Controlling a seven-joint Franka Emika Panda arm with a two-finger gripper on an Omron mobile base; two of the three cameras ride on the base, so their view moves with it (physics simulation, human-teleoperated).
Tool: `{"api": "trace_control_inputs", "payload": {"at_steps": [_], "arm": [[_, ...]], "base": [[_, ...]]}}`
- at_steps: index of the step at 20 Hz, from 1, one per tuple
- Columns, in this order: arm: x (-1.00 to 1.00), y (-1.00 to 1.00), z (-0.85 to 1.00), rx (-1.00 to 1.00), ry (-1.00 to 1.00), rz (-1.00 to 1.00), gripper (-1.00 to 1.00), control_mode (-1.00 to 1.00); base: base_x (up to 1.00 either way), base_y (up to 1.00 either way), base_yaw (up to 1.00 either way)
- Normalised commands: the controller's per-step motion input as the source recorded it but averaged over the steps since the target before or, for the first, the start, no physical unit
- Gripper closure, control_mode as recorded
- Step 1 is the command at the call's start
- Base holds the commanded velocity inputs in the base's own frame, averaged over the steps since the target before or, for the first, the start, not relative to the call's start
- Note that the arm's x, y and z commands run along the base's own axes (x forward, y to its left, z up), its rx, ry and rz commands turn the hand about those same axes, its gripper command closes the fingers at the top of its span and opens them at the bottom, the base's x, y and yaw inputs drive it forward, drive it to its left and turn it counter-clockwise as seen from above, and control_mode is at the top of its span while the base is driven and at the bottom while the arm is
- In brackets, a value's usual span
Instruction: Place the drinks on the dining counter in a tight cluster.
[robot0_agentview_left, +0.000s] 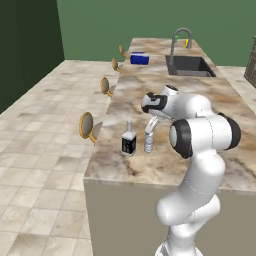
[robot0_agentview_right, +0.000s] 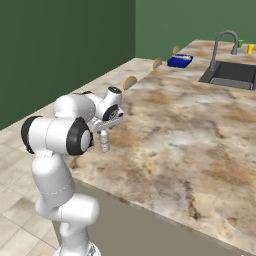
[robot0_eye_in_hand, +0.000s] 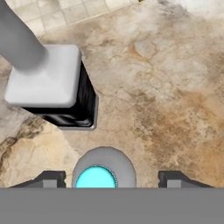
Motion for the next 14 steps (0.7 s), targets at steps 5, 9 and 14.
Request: {"api": "trace_control_inputs", "payload": {"at_steps": [5, 9, 14], "arm": [[0.0, 0.0, 0.0, 0.0, 0.04, 0.0, -1.0, -1.0], [-0.03, 0.0, 0.0, 0.0, 0.01, 0.0, -1.0, -1.0], [-0.46, 0.0, 0.23, 0.0, -0.02, 0.0, -1.0, -1.0]], "base": [[0.0, 0.0, 0.0], [0.0, 0.0, 0.0], [0.0, 0.0, 0.0]]}}
